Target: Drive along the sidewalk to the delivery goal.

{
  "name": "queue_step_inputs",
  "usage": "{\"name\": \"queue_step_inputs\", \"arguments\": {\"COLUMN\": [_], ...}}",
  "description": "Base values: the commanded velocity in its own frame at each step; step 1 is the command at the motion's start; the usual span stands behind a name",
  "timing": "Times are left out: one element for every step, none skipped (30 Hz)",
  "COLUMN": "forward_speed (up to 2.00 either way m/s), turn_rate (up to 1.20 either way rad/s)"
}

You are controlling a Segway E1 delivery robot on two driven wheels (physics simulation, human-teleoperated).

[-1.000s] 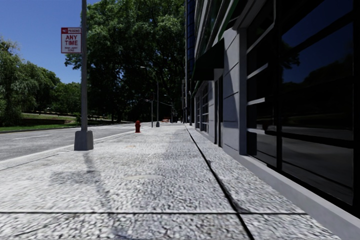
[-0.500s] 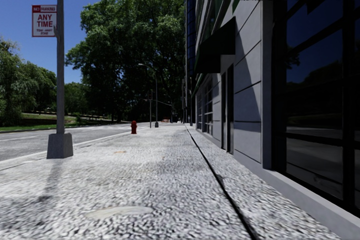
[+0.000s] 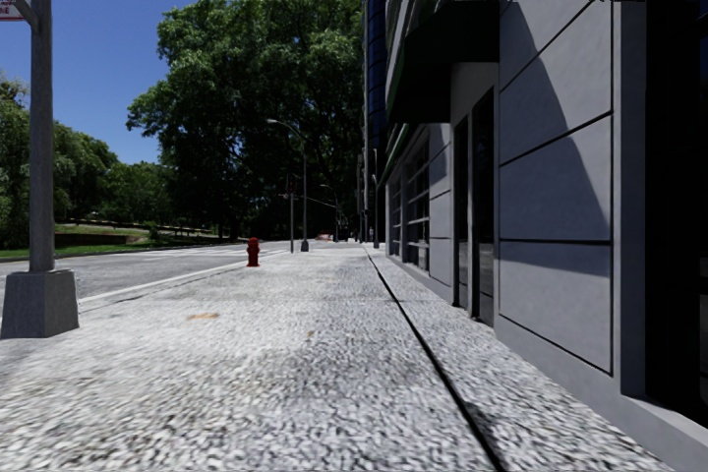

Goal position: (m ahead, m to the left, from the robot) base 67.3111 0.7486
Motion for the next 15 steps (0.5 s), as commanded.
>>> {"name": "queue_step_inputs", "arguments": {"forward_speed": [2.00,2.00,2.00,2.00,2.00,2.00,2.00,2.00,2.00,2.00,2.00,2.00,2.00,2.00,2.00], "turn_rate": [0.00,0.00,0.00,0.00,0.00,0.00,0.00,0.00,0.00,0.00,0.00,0.00,0.00,0.00,0.00]}}
